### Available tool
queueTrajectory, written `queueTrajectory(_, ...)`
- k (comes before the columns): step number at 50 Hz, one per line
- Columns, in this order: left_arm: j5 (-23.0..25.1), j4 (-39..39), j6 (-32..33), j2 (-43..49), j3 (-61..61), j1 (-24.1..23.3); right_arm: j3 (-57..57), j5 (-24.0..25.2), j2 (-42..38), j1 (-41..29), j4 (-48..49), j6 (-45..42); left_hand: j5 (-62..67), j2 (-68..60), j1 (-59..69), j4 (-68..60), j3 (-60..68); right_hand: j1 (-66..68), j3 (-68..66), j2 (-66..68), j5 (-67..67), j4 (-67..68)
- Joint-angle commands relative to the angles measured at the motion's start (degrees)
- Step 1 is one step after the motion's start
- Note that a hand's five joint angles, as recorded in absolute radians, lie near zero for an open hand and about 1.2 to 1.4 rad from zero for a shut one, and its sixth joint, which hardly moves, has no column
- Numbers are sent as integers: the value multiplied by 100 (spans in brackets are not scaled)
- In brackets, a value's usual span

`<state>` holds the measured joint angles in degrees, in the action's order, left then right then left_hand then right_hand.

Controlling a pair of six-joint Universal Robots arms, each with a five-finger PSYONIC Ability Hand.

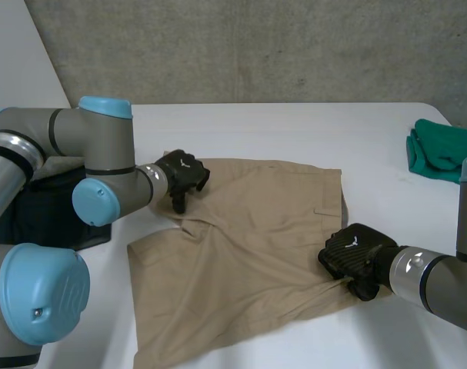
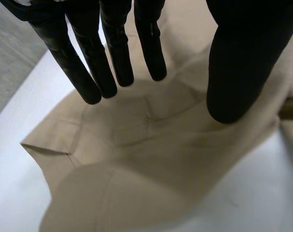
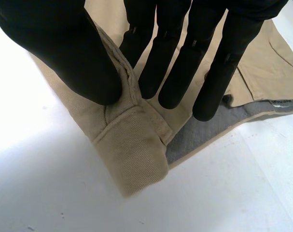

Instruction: Fold the laundry.

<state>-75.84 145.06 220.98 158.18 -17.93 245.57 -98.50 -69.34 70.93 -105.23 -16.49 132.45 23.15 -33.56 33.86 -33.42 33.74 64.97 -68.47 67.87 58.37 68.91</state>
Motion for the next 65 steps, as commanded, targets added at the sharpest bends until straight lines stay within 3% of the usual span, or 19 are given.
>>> queueTrajectory(1, -194, -215, 261, -51, -35, 8, 41, 0, 0, 38, 15, 0, 4281, -4239, 4210, -4253, 4221, 1503, -1153, 1213, 1163, 1109)
queueTrajectory(7, -949, -224, 358, -182, -87, -53, 15, 0, 18, 20, 15, 0, 4685, -4644, 4614, -4658, 4626, 1503, -1153, 1213, 1163, 1109)
queueTrajectory(11, -1758, -215, 288, -560, -473, -62, 24, 9, 35, 11, 15, 44, 4685, -4644, 4614, -4658, 4626, 1503, -1153, 1213, 1163, 1109)
queueTrajectory(16, -2627, -119, 287, -1262, -1692, -167, 15, 26, 105, -15, 15, 201, 4685, -4644, 4614, -4658, 4626, 1503, -1153, 1213, 1163, 1109)
queueTrajectory(20, -2927, 92, 331, -1570, -2405, -264, 6, 26, 202, -103, -12, 325, 4685, -4644, 4614, -4658, 4626, 1503, -1153, 1213, 1163, 1109)
queueTrajectory(23, -2937, 338, 358, -1624, -2653, -290, -11, 26, 246, -164, -12, 386, 4685, -4644, 4614, -4658, 4626, 1503, -1153, 1213, 1163, 1109)
queueTrajectory(25, -2893, 602, 323, -1624, -2698, -290, -20, 26, 290, -217, -12, 404, 3801, -3759, 3730, -3774, 3741, 1503, -1153, 1213, 1163, 1109)
queueTrajectory(29, -2867, 805, 235, -1703, -2707, -264, -3, 35, 299, -305, 14, 422, -164, 206, -235, 191, -224, 1503, -1153, 1213, 1163, 1109)
queueTrajectory(31, -2893, 796, 121, -1886, -2742, -264, 15, 52, 299, -340, 32, 457, -1398, 1440, -1469, 1426, -1458, 1503, -1153, 1213, 1163, 1109)
queueTrajectory(38, -2849, 761, -520, -2792, -3145, -176, 208, 158, 281, -437, 339, 773, -1604, 1646, -1675, 1632, -1664, 1503, -1153, 1213, 1163, 1109)
queueTrajectory(42, -2665, 655, -1083, -3617, -3891, -211, 427, 202, 255, -411, 673, 1387, -1437, 1479, -1508, 1464, -1496, 1503, -1153, 1213, 1163, 1109)
queueTrajectory(50, -1857, 594, -1900, -5006, -6008, -606, 753, 149, -17, -288, 1043, 2320, -830, 872, -901, 858, -890, 1503, -1153, 1213, 1163, 1109)
queueTrajectory(58, -1952, 611, -2138, -5070, -7205, -1133, 753, -17, -132, -138, 1209, 2478, -897, 939, -968, 925, -957, 1503, -1153, 1213, 1163, 1109)
queueTrajectory(65, -2014, 638, -2349, -4710, -7251, -1301, 701, -194, -132, -164, 1298, 2540, -814, 856, -885, 842, -874, 1503, -1153, 1213, 1163, 1109)
